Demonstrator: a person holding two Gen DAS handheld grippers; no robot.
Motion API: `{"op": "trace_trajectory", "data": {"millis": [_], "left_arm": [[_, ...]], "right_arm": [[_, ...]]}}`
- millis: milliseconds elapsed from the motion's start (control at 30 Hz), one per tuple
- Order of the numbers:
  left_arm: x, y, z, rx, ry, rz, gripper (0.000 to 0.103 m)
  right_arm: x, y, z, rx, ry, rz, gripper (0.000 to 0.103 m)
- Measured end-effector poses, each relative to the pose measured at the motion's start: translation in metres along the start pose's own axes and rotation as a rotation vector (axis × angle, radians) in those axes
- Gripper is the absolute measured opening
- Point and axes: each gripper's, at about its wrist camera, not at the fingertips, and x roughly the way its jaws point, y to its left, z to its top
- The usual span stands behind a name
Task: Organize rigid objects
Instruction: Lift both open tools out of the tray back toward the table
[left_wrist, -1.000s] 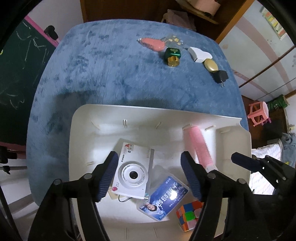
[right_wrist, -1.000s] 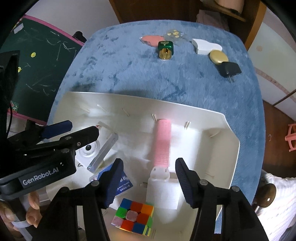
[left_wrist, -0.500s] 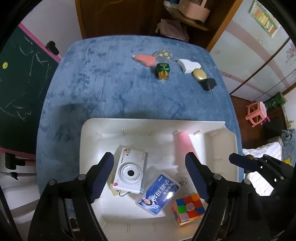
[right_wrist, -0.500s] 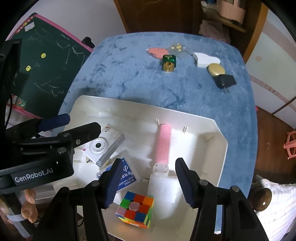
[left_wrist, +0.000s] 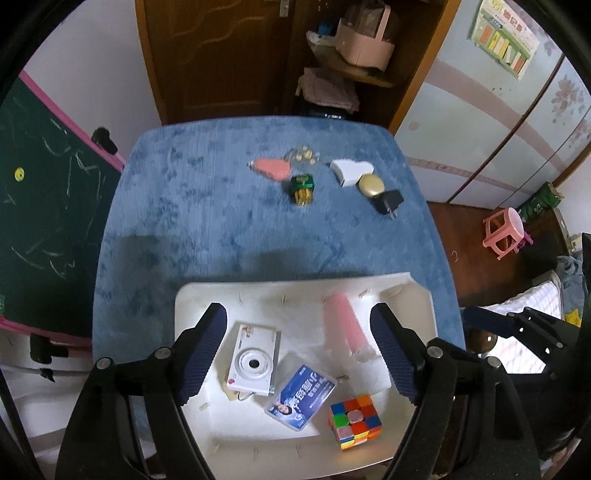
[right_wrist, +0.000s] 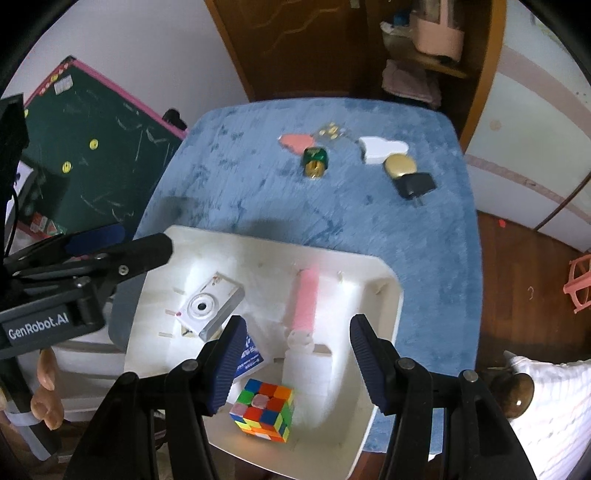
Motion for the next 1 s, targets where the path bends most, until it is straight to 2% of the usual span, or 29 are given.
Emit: {"op": "trace_trajectory", "data": {"millis": [200, 500, 567, 633, 833, 1000], "left_arm": [[-0.013, -0.008, 0.02, 0.035, -0.038, 0.009, 0.086], [-0.023, -0.021, 0.061, 0.077, -0.094, 0.016, 0.086], [-0.024, -0.023, 0.07, 0.087, -0.106, 0.02, 0.086], [-0.024, -0.025, 0.078, 0.095, -0.114, 0.021, 0.086], [-0.01, -0.032, 0.104, 0.112, -0.116, 0.016, 0.086], [0.01, -0.035, 0.123, 0.113, -0.097, 0.002, 0.086]], "right_arm": [[-0.025, -0.014, 0.017, -0.005, -0.058, -0.032, 0.059], [-0.06, -0.035, 0.063, -0.014, -0.135, -0.075, 0.06], [-0.065, -0.038, 0.073, -0.017, -0.153, -0.076, 0.066], [-0.069, -0.041, 0.083, -0.024, -0.174, -0.09, 0.069], [-0.07, -0.052, 0.115, -0.03, -0.2, -0.123, 0.069], [-0.056, -0.065, 0.14, -0.037, -0.197, -0.145, 0.069]]}}
